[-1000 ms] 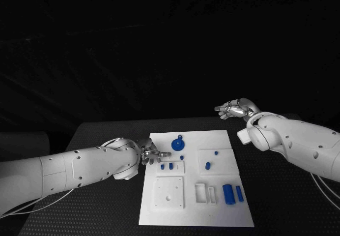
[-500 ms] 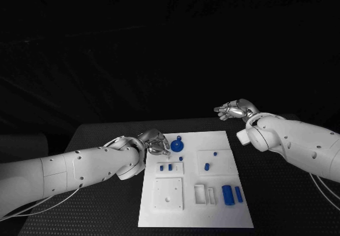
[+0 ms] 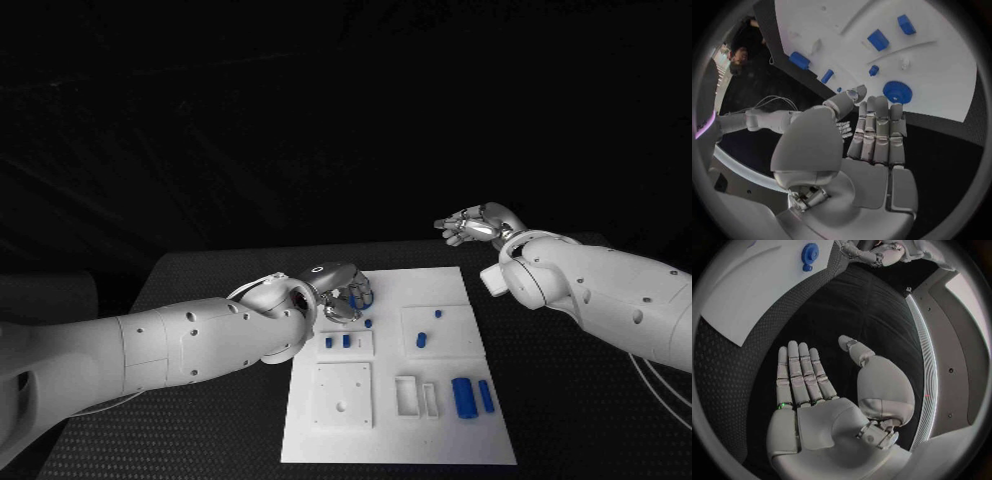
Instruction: Assemble the parts on the task board
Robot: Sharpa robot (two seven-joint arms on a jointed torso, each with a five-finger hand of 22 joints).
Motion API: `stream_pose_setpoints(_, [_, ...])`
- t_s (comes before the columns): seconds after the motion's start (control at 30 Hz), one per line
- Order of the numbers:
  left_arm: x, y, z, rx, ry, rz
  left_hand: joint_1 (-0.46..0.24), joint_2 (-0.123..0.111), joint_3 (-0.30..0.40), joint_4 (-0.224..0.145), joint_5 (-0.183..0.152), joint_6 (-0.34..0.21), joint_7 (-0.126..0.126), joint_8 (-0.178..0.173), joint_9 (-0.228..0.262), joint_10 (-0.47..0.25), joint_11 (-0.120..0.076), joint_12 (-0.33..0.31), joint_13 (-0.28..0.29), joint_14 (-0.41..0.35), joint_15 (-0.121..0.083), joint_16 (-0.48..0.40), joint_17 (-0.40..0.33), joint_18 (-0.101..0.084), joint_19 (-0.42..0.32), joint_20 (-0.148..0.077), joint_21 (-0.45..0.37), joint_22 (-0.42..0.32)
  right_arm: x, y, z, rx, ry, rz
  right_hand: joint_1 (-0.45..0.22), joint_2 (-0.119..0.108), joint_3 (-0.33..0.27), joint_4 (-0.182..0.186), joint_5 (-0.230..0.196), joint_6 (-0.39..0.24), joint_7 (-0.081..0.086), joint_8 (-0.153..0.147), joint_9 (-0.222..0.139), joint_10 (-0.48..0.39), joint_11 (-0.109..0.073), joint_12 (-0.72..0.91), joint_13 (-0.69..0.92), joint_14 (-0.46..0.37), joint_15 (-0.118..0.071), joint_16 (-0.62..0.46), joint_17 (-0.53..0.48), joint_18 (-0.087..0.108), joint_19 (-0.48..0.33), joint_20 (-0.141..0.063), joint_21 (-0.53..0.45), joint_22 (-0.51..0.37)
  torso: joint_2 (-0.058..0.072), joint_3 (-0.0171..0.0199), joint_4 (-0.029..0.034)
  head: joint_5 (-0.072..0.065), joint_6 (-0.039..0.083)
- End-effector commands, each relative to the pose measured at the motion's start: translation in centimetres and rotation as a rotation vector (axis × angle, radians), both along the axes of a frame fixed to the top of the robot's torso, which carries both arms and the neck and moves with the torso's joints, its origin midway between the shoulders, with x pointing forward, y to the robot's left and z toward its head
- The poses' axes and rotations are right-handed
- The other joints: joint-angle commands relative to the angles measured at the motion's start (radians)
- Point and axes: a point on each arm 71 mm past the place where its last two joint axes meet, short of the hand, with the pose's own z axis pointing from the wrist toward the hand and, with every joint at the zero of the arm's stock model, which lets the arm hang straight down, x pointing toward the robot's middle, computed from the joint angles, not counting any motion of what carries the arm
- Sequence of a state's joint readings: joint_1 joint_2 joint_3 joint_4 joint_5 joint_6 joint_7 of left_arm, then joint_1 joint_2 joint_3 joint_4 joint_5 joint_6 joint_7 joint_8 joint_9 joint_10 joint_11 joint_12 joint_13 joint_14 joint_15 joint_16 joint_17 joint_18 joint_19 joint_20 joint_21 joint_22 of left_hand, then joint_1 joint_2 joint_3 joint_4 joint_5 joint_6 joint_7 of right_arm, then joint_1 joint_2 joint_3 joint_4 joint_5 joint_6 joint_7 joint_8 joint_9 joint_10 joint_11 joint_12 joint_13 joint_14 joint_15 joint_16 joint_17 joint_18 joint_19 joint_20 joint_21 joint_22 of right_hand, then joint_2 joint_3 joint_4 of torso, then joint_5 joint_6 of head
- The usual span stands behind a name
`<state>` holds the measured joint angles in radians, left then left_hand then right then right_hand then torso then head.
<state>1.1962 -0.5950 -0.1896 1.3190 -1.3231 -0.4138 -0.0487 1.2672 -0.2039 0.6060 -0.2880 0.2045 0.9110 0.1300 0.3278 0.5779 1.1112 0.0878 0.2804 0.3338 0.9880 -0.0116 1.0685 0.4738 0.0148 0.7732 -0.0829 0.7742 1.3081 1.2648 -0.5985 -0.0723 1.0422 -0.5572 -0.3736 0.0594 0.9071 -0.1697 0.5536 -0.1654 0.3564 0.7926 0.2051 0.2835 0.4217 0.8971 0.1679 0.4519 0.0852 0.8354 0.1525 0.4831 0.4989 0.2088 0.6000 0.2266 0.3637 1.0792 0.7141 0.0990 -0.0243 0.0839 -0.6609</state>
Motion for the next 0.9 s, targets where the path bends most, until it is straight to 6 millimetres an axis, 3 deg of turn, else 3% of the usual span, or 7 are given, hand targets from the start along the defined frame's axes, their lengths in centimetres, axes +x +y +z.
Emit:
stream_pose_setpoints(0.03, [-0.1,-0.8,-0.3,0.117,-0.041,-0.076,-0.011,-0.009,-0.002,0.005,-0.016,0.002,0.000,-0.008,-0.003,-0.005,0.008,-0.020,-0.009,0.007,0.001,0.006,0.004,0.013,0.009,-0.028,-0.001,0.015,0.0,0.2,0.0,0.003,0.003,0.018,-0.006,0.001,0.000,0.002,0.005,-0.007,0.009,-0.004,-0.002,-0.004,0.000,0.007,-0.001,-0.007,0.003,-0.004,-0.001,0.015,-0.008,0.002,-0.007,0.001,0.001,0.0004,0.0000,-0.001,-0.001])
stream_pose_setpoints(0.13, [0.1,-1.3,-0.5,0.159,-0.043,-0.067,-0.031,-0.018,-0.005,0.013,-0.041,-0.021,0.001,-0.026,-0.011,-0.026,0.019,-0.062,-0.025,0.003,0.010,0.005,0.003,0.019,0.012,-0.021,-0.004,0.017,0.0,0.3,0.0,0.003,0.003,0.018,-0.006,0.001,0.000,0.002,0.005,-0.007,0.009,-0.004,-0.002,-0.004,0.000,0.007,-0.001,-0.007,0.003,-0.003,-0.001,0.016,-0.008,0.002,-0.007,0.001,0.000,0.0009,-0.0003,-0.001,-0.001])
stream_pose_setpoints(0.17, [0.2,-1.5,-0.5,0.169,-0.052,-0.061,-0.038,-0.024,-0.002,0.022,-0.078,-0.034,0.007,-0.037,-0.015,-0.033,0.027,-0.086,-0.034,-0.002,0.018,-0.002,-0.001,0.025,0.011,-0.013,-0.011,0.015,0.0,0.3,0.0,0.004,0.003,0.019,-0.006,0.001,0.000,0.002,0.006,-0.007,0.009,-0.004,-0.002,-0.004,0.000,0.007,-0.001,-0.007,0.003,-0.003,-0.001,0.016,-0.008,0.002,-0.007,0.001,0.001,0.0008,-0.0002,-0.002,-0.001])
stream_pose_setpoints(0.23, [0.3,-1.8,-0.6,0.188,-0.062,-0.066,-0.042,-0.028,0.001,0.032,-0.090,-0.043,0.006,-0.045,-0.019,-0.032,0.030,-0.101,-0.039,0.000,0.020,-0.004,-0.003,0.029,0.014,-0.010,-0.014,0.014,0.0,0.3,0.0,0.004,0.003,0.019,-0.006,0.001,0.000,0.002,0.006,-0.007,0.009,-0.004,-0.002,-0.004,0.000,0.007,-0.001,-0.007,0.003,-0.003,-0.001,0.016,-0.009,0.002,-0.007,0.001,0.001,0.0007,-0.0003,-0.002,-0.001])
stream_pose_setpoints(0.9, [0.6,-2.6,-2.1,0.235,-0.058,-0.077,-0.038,-0.023,0.007,0.048,-0.091,-0.031,0.007,-0.044,-0.022,-0.018,0.027,-0.128,-0.053,0.015,0.017,0.005,0.000,0.036,0.027,-0.010,-0.011,0.018,-0.1,0.6,0.0,0.006,0.004,0.027,-0.006,0.001,-0.001,0.001,0.006,-0.007,0.009,-0.004,-0.002,-0.004,0.000,0.008,-0.002,-0.007,0.003,-0.003,-0.001,0.016,-0.009,0.003,-0.008,0.002,0.000,0.0014,-0.0001,-0.007,-0.004])
